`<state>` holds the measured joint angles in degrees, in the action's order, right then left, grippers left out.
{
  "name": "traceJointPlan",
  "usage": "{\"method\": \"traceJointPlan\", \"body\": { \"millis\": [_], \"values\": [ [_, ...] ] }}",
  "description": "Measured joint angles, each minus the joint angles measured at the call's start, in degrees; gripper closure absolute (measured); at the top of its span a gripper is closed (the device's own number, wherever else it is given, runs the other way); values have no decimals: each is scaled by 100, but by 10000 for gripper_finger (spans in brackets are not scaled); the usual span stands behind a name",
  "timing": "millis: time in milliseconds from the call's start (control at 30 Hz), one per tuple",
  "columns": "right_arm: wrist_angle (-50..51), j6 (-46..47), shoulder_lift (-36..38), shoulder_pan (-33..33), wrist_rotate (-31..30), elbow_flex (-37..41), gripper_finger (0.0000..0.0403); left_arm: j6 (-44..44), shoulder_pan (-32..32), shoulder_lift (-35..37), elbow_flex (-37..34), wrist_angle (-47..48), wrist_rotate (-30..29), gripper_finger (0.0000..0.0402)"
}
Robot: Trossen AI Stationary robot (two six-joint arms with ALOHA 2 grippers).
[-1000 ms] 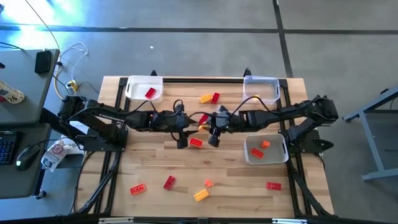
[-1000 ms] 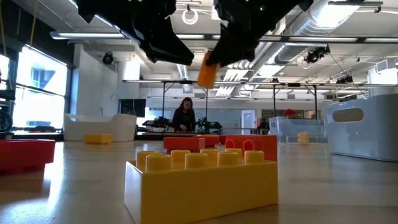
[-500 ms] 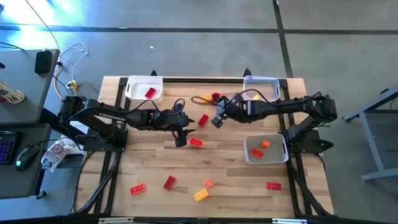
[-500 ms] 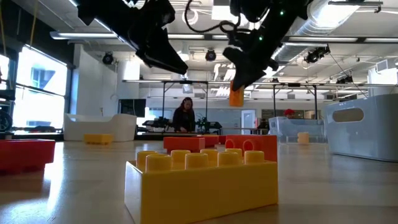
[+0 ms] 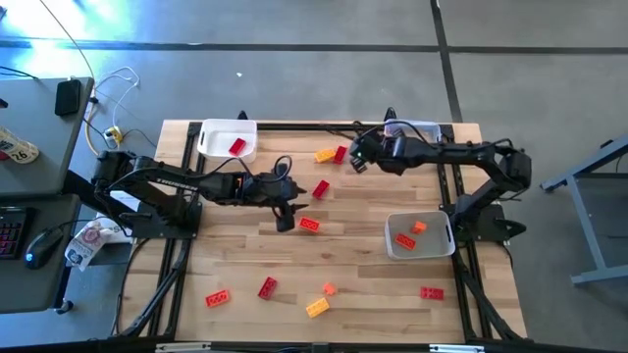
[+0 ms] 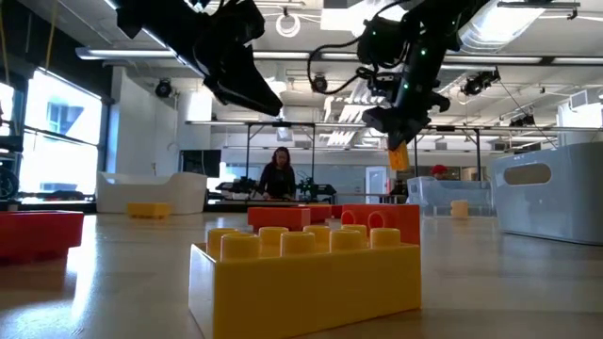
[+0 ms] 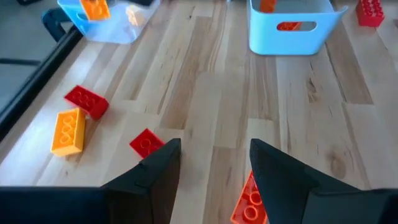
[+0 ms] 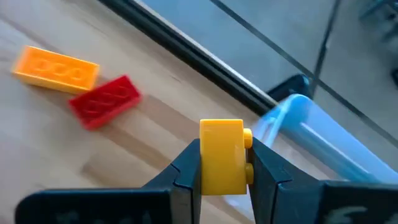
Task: Sort & place blocks by color
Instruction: Put the yellow game piece into the transparent bin
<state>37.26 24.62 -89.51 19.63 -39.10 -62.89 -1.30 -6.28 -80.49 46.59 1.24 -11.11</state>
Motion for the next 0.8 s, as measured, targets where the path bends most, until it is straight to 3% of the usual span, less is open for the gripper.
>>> {"method": "traceJointPlan", "body": {
  "millis": [233,467,600,800],
  "values": [
    [441,-66,142,496,-387,2,336,-481,4,0,0,422,11,222],
    [970,213,237,1069,-372,1,336,-953,4,0,0,807,11,222],
    [1116,253,209,1363,-47,2,336,-1139,6,0,0,961,11,222],
    [1068,197,97,1827,1043,0,336,-1415,32,2,0,1120,6,222]
  ]
}}
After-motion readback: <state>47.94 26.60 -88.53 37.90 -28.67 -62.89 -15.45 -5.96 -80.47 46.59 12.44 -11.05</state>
